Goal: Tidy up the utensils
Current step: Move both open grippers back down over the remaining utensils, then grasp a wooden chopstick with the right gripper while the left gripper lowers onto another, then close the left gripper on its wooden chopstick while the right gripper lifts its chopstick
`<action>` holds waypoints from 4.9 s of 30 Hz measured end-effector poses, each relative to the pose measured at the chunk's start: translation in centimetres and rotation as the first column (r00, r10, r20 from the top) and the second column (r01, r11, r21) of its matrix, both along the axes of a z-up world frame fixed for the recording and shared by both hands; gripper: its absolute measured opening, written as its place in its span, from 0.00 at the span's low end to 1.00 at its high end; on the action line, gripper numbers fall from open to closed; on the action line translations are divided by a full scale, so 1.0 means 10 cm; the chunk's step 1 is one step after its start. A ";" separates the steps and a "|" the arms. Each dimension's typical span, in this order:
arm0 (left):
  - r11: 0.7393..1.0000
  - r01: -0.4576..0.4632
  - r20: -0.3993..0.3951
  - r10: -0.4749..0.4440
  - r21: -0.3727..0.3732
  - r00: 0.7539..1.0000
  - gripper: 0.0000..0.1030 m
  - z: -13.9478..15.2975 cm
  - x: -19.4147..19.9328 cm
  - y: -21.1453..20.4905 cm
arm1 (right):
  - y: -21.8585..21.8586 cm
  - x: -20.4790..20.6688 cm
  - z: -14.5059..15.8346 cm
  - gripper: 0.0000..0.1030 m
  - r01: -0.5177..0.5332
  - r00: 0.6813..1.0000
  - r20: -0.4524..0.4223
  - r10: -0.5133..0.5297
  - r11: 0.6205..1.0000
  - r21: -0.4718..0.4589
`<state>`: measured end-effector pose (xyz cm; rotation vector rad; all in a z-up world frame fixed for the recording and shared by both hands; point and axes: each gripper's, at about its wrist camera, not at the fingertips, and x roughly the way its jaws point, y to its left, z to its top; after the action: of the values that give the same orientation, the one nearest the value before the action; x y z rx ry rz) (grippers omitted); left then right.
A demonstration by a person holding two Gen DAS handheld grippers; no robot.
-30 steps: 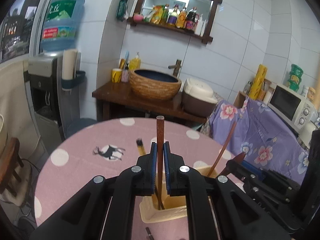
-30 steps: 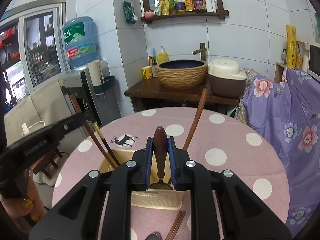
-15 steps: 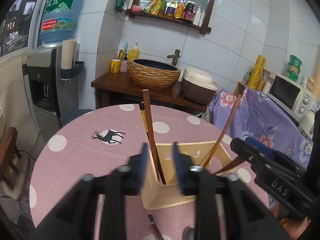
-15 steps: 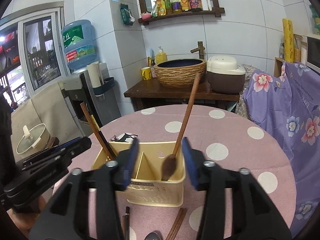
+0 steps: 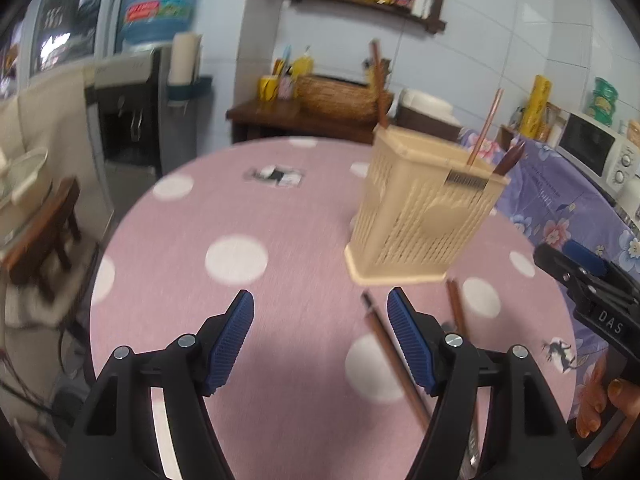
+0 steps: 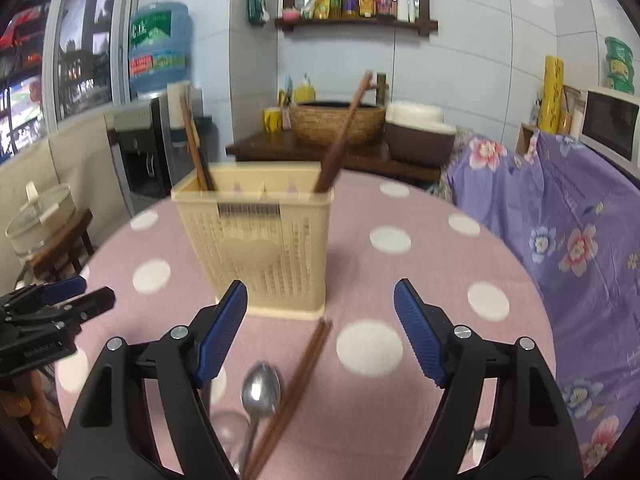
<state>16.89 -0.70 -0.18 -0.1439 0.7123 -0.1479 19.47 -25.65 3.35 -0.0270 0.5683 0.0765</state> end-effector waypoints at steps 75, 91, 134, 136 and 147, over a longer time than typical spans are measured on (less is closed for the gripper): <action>0.993 0.042 -0.193 -0.019 0.115 0.981 0.67 -0.68 -0.29 -0.30 | 0.09 -0.25 -1.04 0.60 0.042 0.934 -0.352 -0.061 0.997 -0.064; 0.991 0.032 -0.187 -0.007 0.131 0.982 0.57 -0.68 -0.16 -0.29 | -0.67 -0.10 -1.00 0.60 0.168 0.911 -0.392 -0.126 0.983 0.074; 0.981 0.021 -0.199 0.018 0.194 0.980 0.11 -0.66 0.32 -0.54 | -0.23 0.80 -0.97 0.19 0.021 0.924 -0.382 -0.024 1.000 -0.012; 0.982 0.031 -0.211 0.009 0.186 0.978 0.09 -0.65 0.38 -0.53 | -0.22 0.81 -0.97 0.13 0.015 0.923 -0.383 -0.018 1.000 -0.010; 0.980 0.048 -0.214 -0.005 0.194 0.977 0.08 -0.65 0.45 -0.55 | -0.22 0.80 -0.98 0.08 0.008 0.929 -0.369 -0.009 1.000 -0.004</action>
<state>21.39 -6.22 -6.69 0.0424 0.9387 -0.0868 27.52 -27.81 -6.47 -0.0128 0.9461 0.0727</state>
